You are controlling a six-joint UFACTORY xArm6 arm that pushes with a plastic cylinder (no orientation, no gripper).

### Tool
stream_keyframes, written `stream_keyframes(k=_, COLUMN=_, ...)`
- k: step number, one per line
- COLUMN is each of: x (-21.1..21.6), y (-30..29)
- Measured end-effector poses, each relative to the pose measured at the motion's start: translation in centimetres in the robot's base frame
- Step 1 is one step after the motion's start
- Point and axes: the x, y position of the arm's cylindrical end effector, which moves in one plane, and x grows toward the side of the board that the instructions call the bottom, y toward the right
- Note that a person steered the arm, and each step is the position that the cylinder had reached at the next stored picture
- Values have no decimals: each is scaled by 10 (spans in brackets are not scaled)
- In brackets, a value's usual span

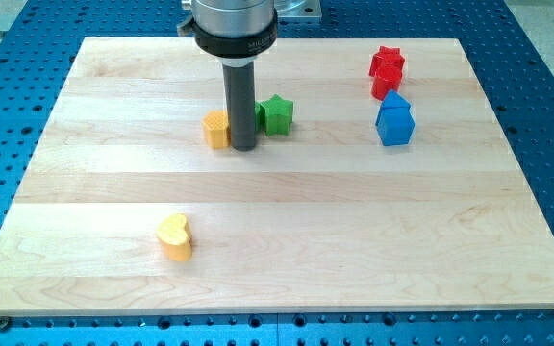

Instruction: Place the yellow blocks at the left of the green blocks

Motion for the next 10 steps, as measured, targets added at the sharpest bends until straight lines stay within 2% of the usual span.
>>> stream_keyframes(k=1, x=39, y=-7)
stream_keyframes(k=3, x=-2, y=-42)
stream_keyframes(k=4, x=23, y=-38)
stream_keyframes(k=5, x=102, y=12)
stream_keyframes(k=6, x=200, y=20)
stream_keyframes(k=7, x=200, y=-23)
stream_keyframes(k=9, x=95, y=-90)
stream_keyframes(k=10, x=89, y=-116)
